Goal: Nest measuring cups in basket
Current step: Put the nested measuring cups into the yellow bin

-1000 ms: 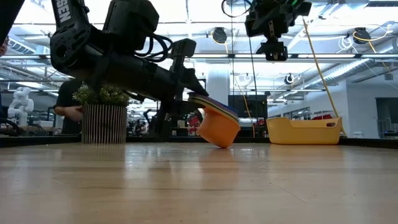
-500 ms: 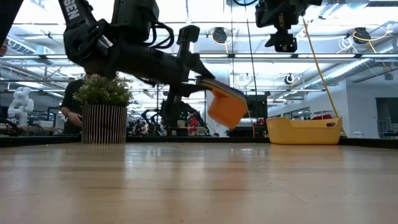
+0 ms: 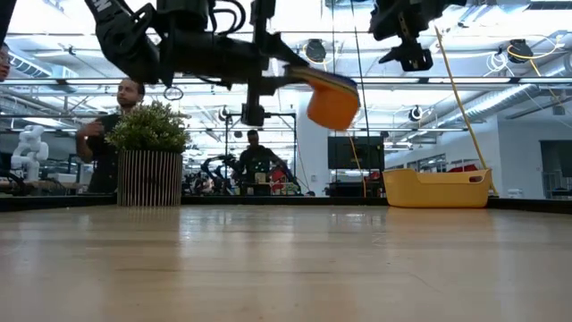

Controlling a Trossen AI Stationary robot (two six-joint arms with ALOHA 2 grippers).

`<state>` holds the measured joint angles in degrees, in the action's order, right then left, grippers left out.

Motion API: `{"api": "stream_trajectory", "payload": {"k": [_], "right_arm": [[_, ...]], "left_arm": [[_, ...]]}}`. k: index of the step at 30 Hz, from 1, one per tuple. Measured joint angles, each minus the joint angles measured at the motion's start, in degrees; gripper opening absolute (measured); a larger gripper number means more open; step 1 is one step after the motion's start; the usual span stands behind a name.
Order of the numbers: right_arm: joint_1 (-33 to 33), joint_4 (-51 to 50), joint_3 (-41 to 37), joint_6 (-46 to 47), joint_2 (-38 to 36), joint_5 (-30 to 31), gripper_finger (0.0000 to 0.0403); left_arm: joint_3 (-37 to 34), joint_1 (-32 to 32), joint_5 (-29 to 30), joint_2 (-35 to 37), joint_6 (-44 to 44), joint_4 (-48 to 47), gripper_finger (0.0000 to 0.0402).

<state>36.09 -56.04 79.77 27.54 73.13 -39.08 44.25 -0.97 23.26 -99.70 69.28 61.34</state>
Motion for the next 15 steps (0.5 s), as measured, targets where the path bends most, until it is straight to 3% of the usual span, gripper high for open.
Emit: {"api": "stream_trajectory", "payload": {"k": [6, 15], "right_arm": [[2.0, 3.6, 0.0, 1.4, -4.2, 0.4, 0.0249], [4.1, 3.4, 0.1, 0.7, -8.9, 7.8, 0.0249]], "left_arm": [[0.0, -3.1, -3.8, 4.2, -0.5, -1.7, 0.0092], [0.1, -8.3, -10.7, 9.3, -1.1, -4.9, 0.0092]]}}
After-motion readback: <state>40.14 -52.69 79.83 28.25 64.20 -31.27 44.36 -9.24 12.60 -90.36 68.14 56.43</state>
